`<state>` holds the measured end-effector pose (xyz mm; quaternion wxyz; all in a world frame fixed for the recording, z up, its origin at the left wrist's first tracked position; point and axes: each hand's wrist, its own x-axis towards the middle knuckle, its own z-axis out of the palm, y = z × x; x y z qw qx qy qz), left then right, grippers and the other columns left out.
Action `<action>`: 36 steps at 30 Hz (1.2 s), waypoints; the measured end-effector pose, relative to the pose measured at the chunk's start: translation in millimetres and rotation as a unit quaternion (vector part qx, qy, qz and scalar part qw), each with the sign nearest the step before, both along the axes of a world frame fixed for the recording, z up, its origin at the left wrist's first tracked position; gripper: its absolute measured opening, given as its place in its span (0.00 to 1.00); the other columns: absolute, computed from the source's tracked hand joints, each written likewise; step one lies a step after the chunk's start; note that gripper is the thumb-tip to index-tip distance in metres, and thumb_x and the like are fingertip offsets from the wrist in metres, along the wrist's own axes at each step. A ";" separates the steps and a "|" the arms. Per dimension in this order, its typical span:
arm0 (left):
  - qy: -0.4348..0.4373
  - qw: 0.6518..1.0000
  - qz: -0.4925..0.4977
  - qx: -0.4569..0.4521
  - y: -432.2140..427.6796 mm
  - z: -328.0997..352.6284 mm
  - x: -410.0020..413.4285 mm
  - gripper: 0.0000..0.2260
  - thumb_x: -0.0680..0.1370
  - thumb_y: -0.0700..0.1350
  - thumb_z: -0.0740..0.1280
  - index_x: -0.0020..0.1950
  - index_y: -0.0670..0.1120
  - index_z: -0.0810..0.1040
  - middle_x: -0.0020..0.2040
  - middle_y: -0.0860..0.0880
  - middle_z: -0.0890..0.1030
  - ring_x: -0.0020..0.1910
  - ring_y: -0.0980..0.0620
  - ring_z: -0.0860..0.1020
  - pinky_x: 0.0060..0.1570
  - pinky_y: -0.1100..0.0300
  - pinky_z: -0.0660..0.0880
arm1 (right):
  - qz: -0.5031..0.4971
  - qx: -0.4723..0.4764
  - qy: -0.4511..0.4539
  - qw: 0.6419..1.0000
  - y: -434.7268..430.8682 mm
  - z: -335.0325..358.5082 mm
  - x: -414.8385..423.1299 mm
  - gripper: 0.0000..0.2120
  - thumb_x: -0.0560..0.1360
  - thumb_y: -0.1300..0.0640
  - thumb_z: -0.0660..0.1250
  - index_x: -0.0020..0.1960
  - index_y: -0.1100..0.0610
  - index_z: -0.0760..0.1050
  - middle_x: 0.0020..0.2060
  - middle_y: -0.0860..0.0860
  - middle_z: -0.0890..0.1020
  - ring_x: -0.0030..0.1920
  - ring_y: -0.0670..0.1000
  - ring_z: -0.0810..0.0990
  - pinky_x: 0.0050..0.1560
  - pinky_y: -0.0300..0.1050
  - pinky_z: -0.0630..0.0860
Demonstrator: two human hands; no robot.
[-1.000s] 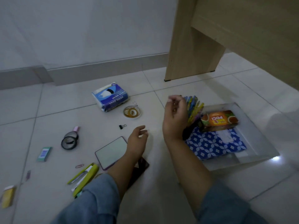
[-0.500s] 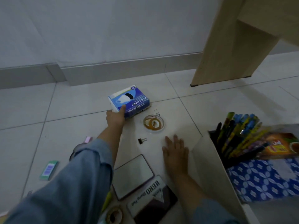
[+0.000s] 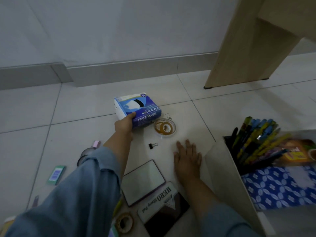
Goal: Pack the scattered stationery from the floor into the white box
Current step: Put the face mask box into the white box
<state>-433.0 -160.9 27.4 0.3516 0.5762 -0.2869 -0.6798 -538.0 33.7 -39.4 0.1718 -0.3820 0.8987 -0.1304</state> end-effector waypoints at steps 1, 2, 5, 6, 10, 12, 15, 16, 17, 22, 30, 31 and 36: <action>0.015 1.000 0.000 -0.010 11.5 7.9 6.1 0.26 0.72 0.42 0.72 0.67 0.38 0.67 0.61 0.41 0.77 0.58 0.44 0.78 0.57 0.50 0.77 | 0.013 0.020 -0.025 0.999 -0.8 9.9 -2.8 0.23 0.81 0.50 0.50 0.76 0.47 0.52 0.78 0.51 0.47 0.77 0.54 0.45 0.75 0.55 0.45; 0.033 0.999 -0.002 -0.022 23.9 16.7 11.8 0.24 0.73 0.41 0.71 0.65 0.37 0.67 0.58 0.42 0.78 0.55 0.45 0.79 0.52 0.54 0.78 | 0.022 0.023 -0.069 0.997 -2.3 22.5 -5.2 0.24 0.81 0.53 0.52 0.76 0.49 0.53 0.77 0.54 0.49 0.77 0.56 0.48 0.75 0.55 0.48; 0.084 0.995 -0.026 -0.054 62.8 48.6 26.7 0.12 0.75 0.40 0.68 0.56 0.41 0.71 0.46 0.47 0.81 0.42 0.53 0.80 0.37 0.63 0.78 | -0.025 -0.125 -0.242 0.962 -1.3 67.9 0.0 0.21 0.80 0.60 0.55 0.73 0.58 0.60 0.71 0.60 0.66 0.69 0.56 0.67 0.66 0.43 0.64; 0.100 0.993 -0.034 -0.057 75.9 59.5 29.9 0.08 0.75 0.41 0.67 0.53 0.42 0.73 0.44 0.48 0.81 0.39 0.55 0.80 0.34 0.65 0.78 | -0.055 -0.184 -0.274 0.942 2.6 83.2 6.3 0.20 0.80 0.62 0.55 0.71 0.60 0.63 0.67 0.61 0.71 0.63 0.55 0.72 0.60 0.39 0.68; 0.156 0.985 -0.043 -0.055 125.7 94.3 33.7 0.03 0.76 0.41 0.65 0.49 0.44 0.75 0.45 0.47 0.80 0.40 0.54 0.78 0.34 0.66 0.78 | -0.188 -0.378 -0.401 0.813 27.8 138.9 28.2 0.14 0.82 0.57 0.52 0.65 0.58 0.67 0.57 0.60 0.77 0.46 0.53 0.79 0.43 0.43 0.76; 0.152 0.984 -0.051 -0.078 150.3 103.8 32.9 0.13 0.75 0.41 0.65 0.59 0.40 0.73 0.53 0.44 0.80 0.44 0.51 0.79 0.40 0.61 0.78 | -0.198 -0.423 -0.433 0.771 46.3 164.8 25.3 0.15 0.81 0.50 0.52 0.63 0.55 0.68 0.53 0.57 0.78 0.44 0.51 0.79 0.39 0.43 0.78; 0.164 0.975 -0.072 -0.130 183.1 112.2 28.2 0.24 0.76 0.42 0.64 0.70 0.41 0.63 0.60 0.42 0.77 0.46 0.50 0.78 0.37 0.60 0.77 | -0.153 -0.400 -0.456 0.780 75.5 195.7 6.4 0.18 0.77 0.40 0.58 0.60 0.50 0.69 0.55 0.50 0.76 0.51 0.54 0.80 0.41 0.46 0.80; 0.176 0.971 -0.079 -0.144 193.1 115.6 25.3 0.23 0.76 0.42 0.63 0.71 0.42 0.63 0.60 0.42 0.76 0.46 0.50 0.78 0.34 0.62 0.77 | -0.139 -0.382 -0.469 0.784 85.0 204.4 -1.5 0.19 0.76 0.39 0.60 0.61 0.50 0.70 0.57 0.51 0.76 0.53 0.56 0.79 0.42 0.47 0.81; 0.184 0.967 -0.087 -0.154 203.0 119.8 21.3 0.23 0.77 0.43 0.63 0.70 0.42 0.63 0.60 0.42 0.76 0.47 0.50 0.78 0.33 0.63 0.78 | -0.127 -0.371 -0.485 0.782 94.2 212.7 -10.0 0.21 0.75 0.39 0.62 0.62 0.50 0.70 0.58 0.52 0.76 0.53 0.57 0.79 0.43 0.48 0.81; 0.161 0.956 -0.132 -0.205 251.1 142.1 -8.7 0.27 0.75 0.42 0.68 0.72 0.47 0.60 0.65 0.44 0.74 0.54 0.49 0.79 0.48 0.54 0.80 | -0.101 -0.353 -0.520 0.771 143.4 243.0 -58.2 0.16 0.73 0.39 0.63 0.55 0.47 0.76 0.52 0.52 0.83 0.50 0.53 0.83 0.43 0.48 0.81; 0.089 0.881 -0.382 -0.265 312.7 136.7 -57.5 0.29 0.75 0.53 0.66 0.73 0.53 0.59 0.59 0.50 0.77 0.55 0.55 0.79 0.48 0.62 0.80 | -0.183 -0.297 -0.446 0.824 239.6 236.2 -128.1 0.15 0.69 0.46 0.71 0.51 0.52 0.76 0.40 0.50 0.86 0.38 0.47 0.84 0.38 0.44 0.82; 0.070 0.868 -0.402 -0.282 316.0 132.5 -60.5 0.27 0.76 0.54 0.64 0.73 0.52 0.60 0.57 0.51 0.78 0.53 0.59 0.79 0.46 0.66 0.79 | -0.196 -0.300 -0.442 0.822 252.1 233.3 -134.5 0.13 0.69 0.47 0.70 0.50 0.52 0.76 0.38 0.49 0.86 0.36 0.46 0.84 0.35 0.43 0.82; -0.062 0.834 -0.316 -0.448 327.4 108.7 -61.8 0.16 0.78 0.46 0.63 0.65 0.45 0.70 0.53 0.50 0.75 0.45 0.63 0.73 0.44 0.72 0.72 | -0.253 -0.284 -0.383 0.842 287.0 216.3 -158.3 0.18 0.70 0.48 0.71 0.57 0.55 0.74 0.42 0.52 0.85 0.38 0.50 0.83 0.37 0.46 0.82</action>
